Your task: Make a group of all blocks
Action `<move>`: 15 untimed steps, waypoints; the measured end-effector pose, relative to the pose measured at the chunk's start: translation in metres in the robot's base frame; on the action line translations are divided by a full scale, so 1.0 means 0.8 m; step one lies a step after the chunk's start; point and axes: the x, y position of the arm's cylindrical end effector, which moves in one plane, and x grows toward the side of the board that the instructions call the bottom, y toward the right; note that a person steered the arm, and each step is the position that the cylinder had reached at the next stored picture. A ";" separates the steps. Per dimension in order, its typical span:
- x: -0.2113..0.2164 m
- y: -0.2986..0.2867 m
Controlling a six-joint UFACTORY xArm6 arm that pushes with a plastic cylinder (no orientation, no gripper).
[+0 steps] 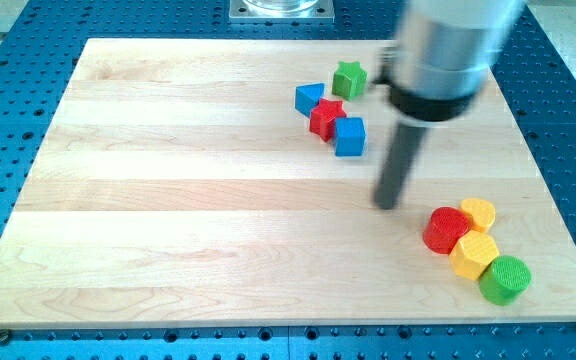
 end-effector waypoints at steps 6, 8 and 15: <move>-0.195 -0.061; -0.215 -0.020; 0.049 0.062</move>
